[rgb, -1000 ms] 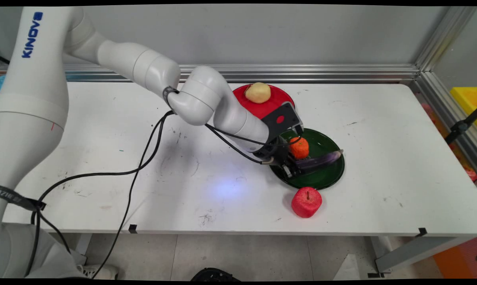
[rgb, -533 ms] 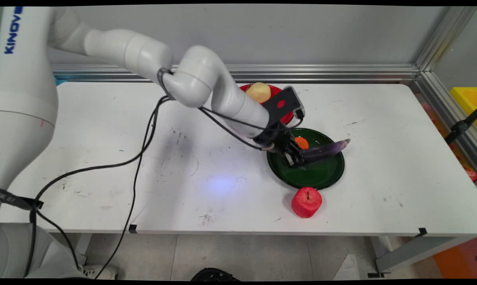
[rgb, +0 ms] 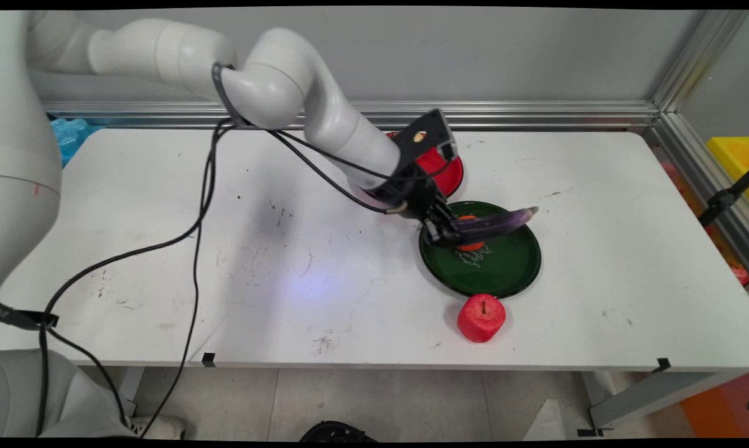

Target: Place the picked object on the table

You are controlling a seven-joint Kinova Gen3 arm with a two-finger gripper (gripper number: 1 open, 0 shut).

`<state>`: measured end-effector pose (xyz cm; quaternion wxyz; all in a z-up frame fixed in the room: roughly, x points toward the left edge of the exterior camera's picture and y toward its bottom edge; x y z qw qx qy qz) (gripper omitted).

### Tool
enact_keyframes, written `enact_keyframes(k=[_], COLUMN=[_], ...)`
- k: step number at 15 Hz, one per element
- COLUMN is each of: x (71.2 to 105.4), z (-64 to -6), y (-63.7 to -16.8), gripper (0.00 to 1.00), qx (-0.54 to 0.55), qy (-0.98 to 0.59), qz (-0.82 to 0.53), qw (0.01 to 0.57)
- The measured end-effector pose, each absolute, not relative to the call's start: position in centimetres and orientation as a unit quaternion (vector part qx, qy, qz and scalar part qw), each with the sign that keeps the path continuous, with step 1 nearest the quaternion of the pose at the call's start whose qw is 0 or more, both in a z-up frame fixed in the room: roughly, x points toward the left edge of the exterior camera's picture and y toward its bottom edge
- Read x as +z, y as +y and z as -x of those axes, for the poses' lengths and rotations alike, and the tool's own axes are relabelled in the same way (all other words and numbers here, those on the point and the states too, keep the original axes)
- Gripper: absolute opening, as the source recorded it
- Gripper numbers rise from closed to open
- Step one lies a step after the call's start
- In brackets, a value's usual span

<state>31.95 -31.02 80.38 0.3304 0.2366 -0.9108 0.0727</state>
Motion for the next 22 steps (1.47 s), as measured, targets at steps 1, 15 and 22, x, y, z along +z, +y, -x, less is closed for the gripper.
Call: enact_keyframes(k=[1,15,22], x=[80.6,80.9,79.4], z=[-32.4,-42.4,-46.7], y=[-31.0,-27.9,-27.3], gripper=[0.0,0.0,0.0], qx=[0.071,0.051,0.052], qy=[-0.912,-0.93,-0.934], qz=[-0.235,-0.224,-0.24], qw=[0.329,0.286,0.258])
